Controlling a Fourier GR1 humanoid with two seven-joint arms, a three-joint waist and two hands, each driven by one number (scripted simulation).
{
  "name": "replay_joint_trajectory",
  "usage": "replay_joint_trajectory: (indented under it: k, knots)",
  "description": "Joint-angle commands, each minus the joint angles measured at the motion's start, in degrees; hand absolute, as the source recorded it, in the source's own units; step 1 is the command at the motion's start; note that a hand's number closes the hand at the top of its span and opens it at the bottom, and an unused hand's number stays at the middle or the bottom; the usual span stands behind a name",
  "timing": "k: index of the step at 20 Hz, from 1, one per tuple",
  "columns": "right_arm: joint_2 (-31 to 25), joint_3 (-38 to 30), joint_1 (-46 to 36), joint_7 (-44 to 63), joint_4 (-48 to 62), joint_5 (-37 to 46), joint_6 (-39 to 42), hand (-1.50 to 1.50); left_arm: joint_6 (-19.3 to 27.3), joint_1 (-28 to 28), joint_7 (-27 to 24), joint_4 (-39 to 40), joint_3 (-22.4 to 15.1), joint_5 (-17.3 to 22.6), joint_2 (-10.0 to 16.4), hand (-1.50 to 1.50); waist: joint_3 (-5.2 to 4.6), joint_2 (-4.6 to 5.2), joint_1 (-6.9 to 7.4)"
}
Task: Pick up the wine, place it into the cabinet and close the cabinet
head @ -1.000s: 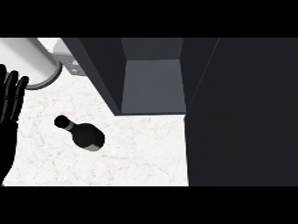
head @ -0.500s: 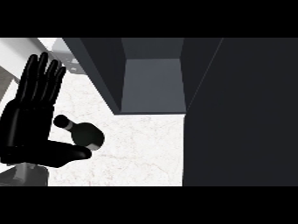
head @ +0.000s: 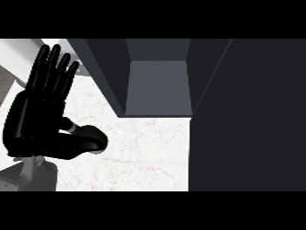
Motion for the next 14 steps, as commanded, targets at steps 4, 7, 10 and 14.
replay_joint_trajectory:
  k: [4, 7, 10, 14]
  knots:
    - [-0.4, -3.04, -1.86, 4.37, -1.61, -3.44, 1.34, -1.5, 2.07, -4.58, 0.55, 3.28, -0.58, -0.73, -0.22, -1.5, -0.01, 0.03, 0.03]
    - [0.32, -1.05, -1.09, 6.67, -4.69, -1.49, 0.9, -1.5, 4.37, -1.11, 4.11, -3.91, -2.75, -1.42, -0.78, -1.5, -0.01, -0.03, 0.14]
    - [3.66, 3.37, -2.24, 4.65, -2.42, 5.41, -1.17, -1.5, 7.59, 1.03, 0.97, -3.06, -8.42, -3.59, -0.79, -1.5, -0.01, -0.02, 0.14]
    - [1.91, -0.79, -7.61, 6.67, 1.02, 1.38, -0.14, -1.5, 6.37, 1.06, 0.75, -2.2, -6.41, -3.08, -0.79, -1.5, -0.01, 0.02, 0.24]
